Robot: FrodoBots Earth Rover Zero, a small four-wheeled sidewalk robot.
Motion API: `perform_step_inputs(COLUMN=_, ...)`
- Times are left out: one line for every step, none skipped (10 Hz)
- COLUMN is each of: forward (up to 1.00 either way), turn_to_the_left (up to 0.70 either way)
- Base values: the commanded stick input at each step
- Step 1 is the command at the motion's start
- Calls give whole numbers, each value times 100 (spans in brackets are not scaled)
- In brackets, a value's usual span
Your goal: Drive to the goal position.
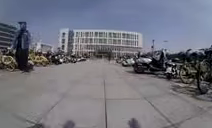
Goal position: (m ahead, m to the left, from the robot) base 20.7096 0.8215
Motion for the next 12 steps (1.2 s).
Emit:
perform_step_inputs(forward=100, turn_to_the_left=0)
perform_step_inputs(forward=100, turn_to_the_left=0)
perform_step_inputs(forward=100, turn_to_the_left=0)
perform_step_inputs(forward=100, turn_to_the_left=0)
perform_step_inputs(forward=100, turn_to_the_left=0)
perform_step_inputs(forward=100, turn_to_the_left=0)
perform_step_inputs(forward=100, turn_to_the_left=0)
perform_step_inputs(forward=100, turn_to_the_left=0)
perform_step_inputs(forward=100, turn_to_the_left=0)
perform_step_inputs(forward=100, turn_to_the_left=0)
perform_step_inputs(forward=100, turn_to_the_left=0)
perform_step_inputs(forward=100, turn_to_the_left=0)
